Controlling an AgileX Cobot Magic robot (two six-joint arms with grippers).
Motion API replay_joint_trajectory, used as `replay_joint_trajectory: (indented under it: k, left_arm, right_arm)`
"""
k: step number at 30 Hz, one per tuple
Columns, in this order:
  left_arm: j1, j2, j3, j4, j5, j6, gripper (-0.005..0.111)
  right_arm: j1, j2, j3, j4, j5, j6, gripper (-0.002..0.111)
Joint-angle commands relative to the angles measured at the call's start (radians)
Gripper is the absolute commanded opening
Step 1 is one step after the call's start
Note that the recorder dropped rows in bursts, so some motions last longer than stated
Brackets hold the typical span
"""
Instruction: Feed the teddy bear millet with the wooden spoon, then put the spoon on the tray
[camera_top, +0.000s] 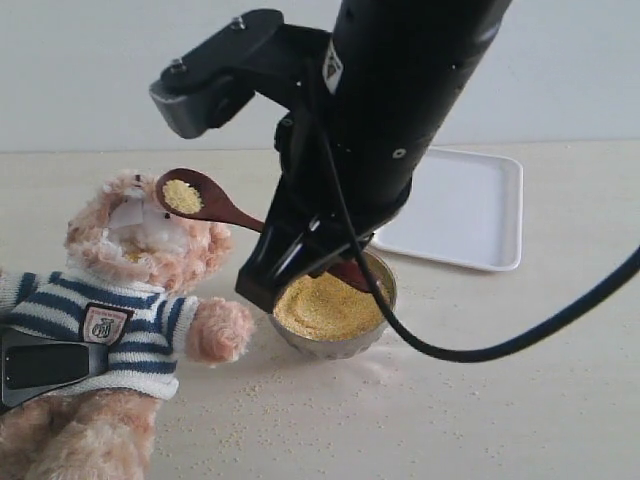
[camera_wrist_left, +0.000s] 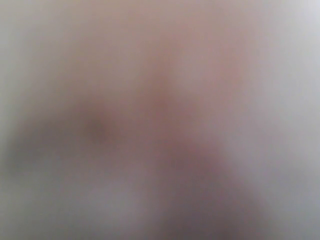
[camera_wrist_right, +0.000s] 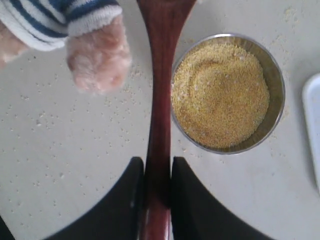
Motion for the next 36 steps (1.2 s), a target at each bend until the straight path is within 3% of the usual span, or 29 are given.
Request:
replay_joint_trajectory:
  k: [1,16,26,36]
  left_arm:
    - [0.002,-0.007,0.003,-0.013,0.024,0.007,0.005]
    - [0.002,-0.007,0.003,-0.015,0.024,0.007,0.005]
    - [0.002,-0.007,0.003,-0.015,0.022,0.007,0.005]
    - [0.002,-0.007,0.003,-0.015,0.022,0.007,0.005]
  right_arm:
    - [0.045,0.032,-0.067,-0.029,0.051,-0.01,0.004]
    - [0.167,0.14,-0.122,-0.322,0.086,0.055,0.004]
    - [0.196,0.211,-0.122,-0.417,0.001,0.071,0.004]
    - [0.245,0.274,-0.122,-0.693,-0.026,0.035,0.004]
